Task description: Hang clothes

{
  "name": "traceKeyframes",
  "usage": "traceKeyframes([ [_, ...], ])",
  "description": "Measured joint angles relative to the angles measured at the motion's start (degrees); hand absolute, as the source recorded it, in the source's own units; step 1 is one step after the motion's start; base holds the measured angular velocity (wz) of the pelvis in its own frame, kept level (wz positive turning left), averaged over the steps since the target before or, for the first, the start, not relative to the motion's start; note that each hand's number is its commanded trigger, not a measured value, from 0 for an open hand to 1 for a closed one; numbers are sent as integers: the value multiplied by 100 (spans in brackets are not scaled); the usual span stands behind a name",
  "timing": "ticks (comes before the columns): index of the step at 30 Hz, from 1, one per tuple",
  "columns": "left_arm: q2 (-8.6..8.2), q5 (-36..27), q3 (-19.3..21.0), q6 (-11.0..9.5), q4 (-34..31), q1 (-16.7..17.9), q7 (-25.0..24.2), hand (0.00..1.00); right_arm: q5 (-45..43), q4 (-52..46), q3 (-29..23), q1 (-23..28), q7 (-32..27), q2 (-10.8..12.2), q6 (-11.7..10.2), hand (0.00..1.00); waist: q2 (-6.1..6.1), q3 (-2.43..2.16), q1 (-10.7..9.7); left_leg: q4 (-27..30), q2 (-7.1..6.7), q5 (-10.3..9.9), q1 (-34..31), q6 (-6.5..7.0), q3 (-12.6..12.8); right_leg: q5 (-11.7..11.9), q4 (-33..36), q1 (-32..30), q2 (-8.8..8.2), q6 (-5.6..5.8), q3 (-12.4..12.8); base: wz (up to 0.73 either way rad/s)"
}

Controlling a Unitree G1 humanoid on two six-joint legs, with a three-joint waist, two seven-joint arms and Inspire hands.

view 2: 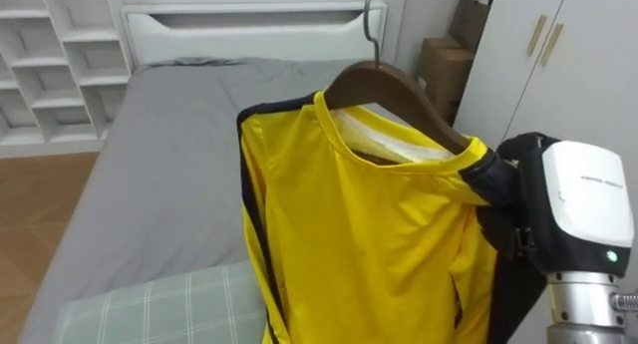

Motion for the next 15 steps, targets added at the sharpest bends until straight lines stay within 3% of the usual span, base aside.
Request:
traceKeyframes([
  [7, -71, -88, 2, 14, 992, 138, -186, 0, 20, -381, 28, 342, 152, 235, 52, 100, -63, -32, 122, 4, 15, -7, 10, -4, 5, 2, -27, 15, 27, 1, 4, 0],
  [15, -224, -88, 0, 34, 1617, 162, -215, 0, 13, -561, 140, 375, 349, 403, 56, 100, -100, -3, 154, -22, 23, -37, 4, 3, -15, -4, -47, 15, 45, 11, -5, 0],
])
